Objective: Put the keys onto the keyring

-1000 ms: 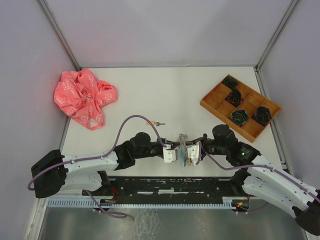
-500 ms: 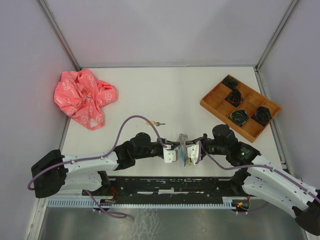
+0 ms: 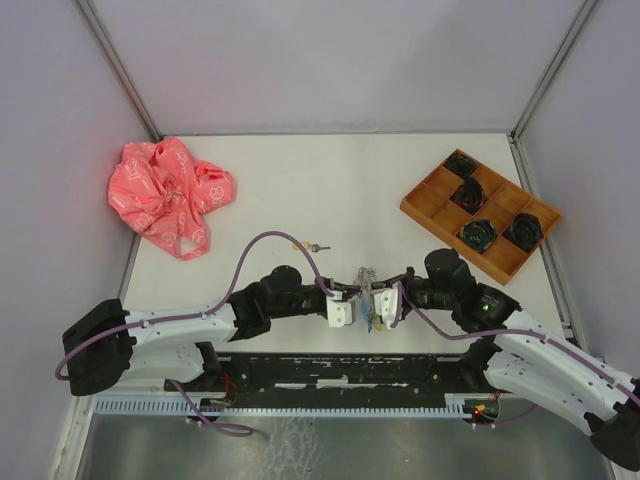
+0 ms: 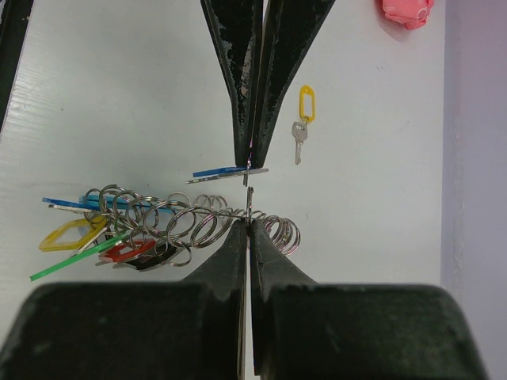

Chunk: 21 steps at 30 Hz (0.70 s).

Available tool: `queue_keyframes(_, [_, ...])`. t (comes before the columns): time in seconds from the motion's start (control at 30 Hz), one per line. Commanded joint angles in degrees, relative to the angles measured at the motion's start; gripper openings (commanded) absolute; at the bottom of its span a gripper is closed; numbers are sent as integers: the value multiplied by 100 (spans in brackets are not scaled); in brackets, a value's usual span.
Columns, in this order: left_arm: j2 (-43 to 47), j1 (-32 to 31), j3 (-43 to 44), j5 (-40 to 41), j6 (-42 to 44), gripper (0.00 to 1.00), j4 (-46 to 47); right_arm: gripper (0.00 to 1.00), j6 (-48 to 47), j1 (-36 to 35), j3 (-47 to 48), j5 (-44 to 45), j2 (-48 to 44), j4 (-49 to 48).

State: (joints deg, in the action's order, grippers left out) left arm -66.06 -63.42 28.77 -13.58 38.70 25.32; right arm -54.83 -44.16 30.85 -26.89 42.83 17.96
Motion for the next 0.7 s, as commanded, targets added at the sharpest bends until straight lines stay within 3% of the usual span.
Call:
queue_keyframes(0.0, [-15,-29,192,44,252,3,142,1,96,-31,220,-54,6,-139])
queue_keyframes(0.67, [-72,-47,241,23,279,3,101,1,95,-31,229,-35,23,-152])
